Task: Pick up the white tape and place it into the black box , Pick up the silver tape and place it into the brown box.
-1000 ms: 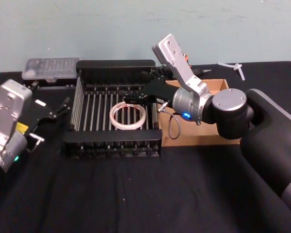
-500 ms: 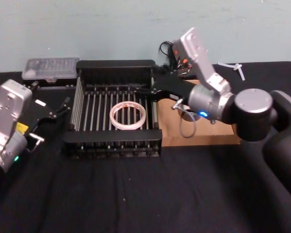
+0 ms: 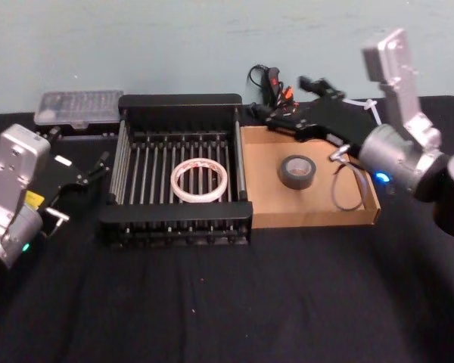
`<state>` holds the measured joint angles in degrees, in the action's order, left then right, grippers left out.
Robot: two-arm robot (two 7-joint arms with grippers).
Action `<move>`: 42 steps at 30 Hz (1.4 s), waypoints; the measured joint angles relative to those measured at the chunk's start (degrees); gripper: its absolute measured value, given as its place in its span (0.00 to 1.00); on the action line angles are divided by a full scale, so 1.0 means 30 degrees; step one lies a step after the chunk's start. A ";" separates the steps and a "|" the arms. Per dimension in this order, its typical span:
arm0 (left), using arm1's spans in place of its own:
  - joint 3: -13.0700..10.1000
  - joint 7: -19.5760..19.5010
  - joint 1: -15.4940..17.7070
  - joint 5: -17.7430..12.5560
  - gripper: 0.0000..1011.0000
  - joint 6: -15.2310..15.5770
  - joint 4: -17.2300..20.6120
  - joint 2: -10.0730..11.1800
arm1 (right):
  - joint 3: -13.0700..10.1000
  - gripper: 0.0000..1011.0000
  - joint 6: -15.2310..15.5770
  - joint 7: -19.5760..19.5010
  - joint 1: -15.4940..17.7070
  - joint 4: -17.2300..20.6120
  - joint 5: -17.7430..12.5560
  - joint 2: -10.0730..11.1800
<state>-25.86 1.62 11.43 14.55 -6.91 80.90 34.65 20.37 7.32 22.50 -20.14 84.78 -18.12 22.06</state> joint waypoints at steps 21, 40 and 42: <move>-0.0001 0.0000 0.0002 -0.0001 0.99 0.0000 -0.0001 -0.0001 | -0.2110 0.99 -0.1151 -0.4129 0.4149 0.0979 0.2150 -0.0422; -0.0002 0.0000 0.0001 0.0000 0.99 0.0000 0.0000 -0.0001 | -0.2490 0.99 -0.0887 -0.4046 0.4522 0.0033 0.2735 -0.0920; -0.0001 0.0000 0.0001 0.0000 0.99 0.0000 -0.0001 0.0000 | -0.2486 0.99 -0.0892 -0.4048 0.4522 0.0050 0.2730 -0.0912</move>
<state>-25.86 1.62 11.43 14.55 -6.91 80.90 34.65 12.91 4.64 10.36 -6.57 84.93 -9.93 19.32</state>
